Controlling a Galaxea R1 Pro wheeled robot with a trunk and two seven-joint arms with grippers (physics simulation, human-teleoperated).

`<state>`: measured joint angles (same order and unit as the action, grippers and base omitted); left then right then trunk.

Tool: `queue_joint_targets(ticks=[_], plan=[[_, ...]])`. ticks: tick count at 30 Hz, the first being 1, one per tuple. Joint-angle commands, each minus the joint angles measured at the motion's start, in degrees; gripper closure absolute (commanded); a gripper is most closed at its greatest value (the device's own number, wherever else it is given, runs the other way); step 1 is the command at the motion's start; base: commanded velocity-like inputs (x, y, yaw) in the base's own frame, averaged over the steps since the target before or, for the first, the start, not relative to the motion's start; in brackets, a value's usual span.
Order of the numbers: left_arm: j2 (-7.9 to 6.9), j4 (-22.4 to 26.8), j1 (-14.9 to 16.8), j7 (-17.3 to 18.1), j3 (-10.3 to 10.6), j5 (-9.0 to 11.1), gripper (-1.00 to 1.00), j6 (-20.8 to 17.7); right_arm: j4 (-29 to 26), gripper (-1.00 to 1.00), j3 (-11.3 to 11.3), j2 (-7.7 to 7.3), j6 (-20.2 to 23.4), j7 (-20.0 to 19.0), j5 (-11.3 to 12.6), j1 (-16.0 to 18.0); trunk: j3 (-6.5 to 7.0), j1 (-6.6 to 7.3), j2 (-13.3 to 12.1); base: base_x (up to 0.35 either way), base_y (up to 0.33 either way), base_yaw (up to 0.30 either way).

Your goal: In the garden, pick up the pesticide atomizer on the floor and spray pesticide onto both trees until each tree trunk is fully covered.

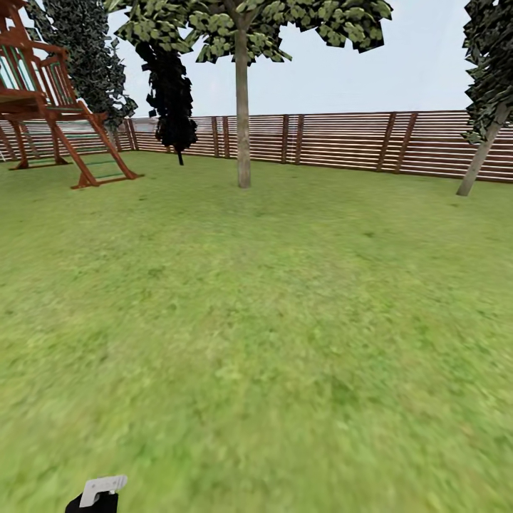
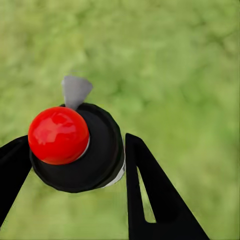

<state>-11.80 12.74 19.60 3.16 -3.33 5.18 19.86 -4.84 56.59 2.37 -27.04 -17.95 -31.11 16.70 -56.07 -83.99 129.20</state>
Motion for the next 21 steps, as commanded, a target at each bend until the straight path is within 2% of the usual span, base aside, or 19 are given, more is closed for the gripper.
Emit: queue_joint_targets(ticks=[1, 5, 6, 8, 11, 12, 14, 16, 18, 21], plan=[[-0.01, 0.0, 0.0, 0.0, 0.0, 0.0, 1.00, 0.0, 0.0, -1.00, 0.0, -0.02, 0.0, -0.2, -0.1, 0.0, 0.00, 0.00, 0.0, 0.338, 0.000, 0.000], [-0.01, 0.0, 0.0, 0.0, 0.0, 0.0, 1.00, 0.0, -1.4, -1.00, 0.3, -0.95, 0.1, -0.4, 0.3, 0.0, 0.00, 0.00, 0.0, 0.338, 0.000, 0.000], [-0.02, 0.0, 0.0, 0.0, 0.0, 0.0, 1.00, 0.0, -5.5, -1.00, 0.3, -1.20, 0.0, -0.4, 0.4, 0.0, 0.00, 0.00, 0.0, 0.338, 0.000, 0.000], [-0.05, 0.0, 0.0, 0.0, 0.0, 0.0, 1.00, 0.0, -8.7, -1.00, 0.3, -1.19, -0.5, -0.1, 0.4, 0.0, 0.00, 0.00, 0.0, 0.338, 0.000, 0.000], [-0.03, 0.0, 0.0, 0.0, 0.0, 0.0, 1.00, 0.0, -10.4, -1.00, -0.6, -0.87, -4.6, -0.2, -0.4, 0.0, 0.00, 0.00, 0.0, 0.338, 0.000, 0.000], [-0.05, 0.0, 0.0, 0.0, 0.0, 0.0, 1.00, 0.0, -10.4, -1.00, -1.4, -0.79, -5.3, -0.3, -1.3, 0.0, 0.00, 0.00, 0.0, 0.338, 0.000, 0.000], [-0.04, 0.0, 0.0, 0.0, 0.0, 0.0, 1.00, 0.0, -10.4, -1.00, -4.8, -0.73, -6.1, -0.2, -5.4, 0.0, 0.00, 0.00, 0.0, 0.338, 0.000, 0.000], [-0.06, 0.0, 0.0, 0.0, 0.0, 0.0, 1.00, 0.0, -10.4, -1.00, -5.9, -0.71, -6.2, -0.2, -7.6, 0.0, 0.00, 0.00, 0.0, 0.338, 0.000, 0.000], [-0.04, 0.0, 0.0, 0.0, 0.0, 0.0, 1.00, 0.0, -10.4, -1.00, -6.6, -0.92, -6.1, -0.3, -8.9, 0.0, 0.00, 0.00, 0.0, 0.338, 0.000, 0.000], [-0.02, 0.0, 0.0, 0.0, 0.0, 0.0, 1.00, 0.0, -10.5, -1.00, -6.8, -1.17, -6.1, -0.4, -9.3, 0.0, 0.00, 0.00, 0.0, 0.338, 0.000, 0.000]])
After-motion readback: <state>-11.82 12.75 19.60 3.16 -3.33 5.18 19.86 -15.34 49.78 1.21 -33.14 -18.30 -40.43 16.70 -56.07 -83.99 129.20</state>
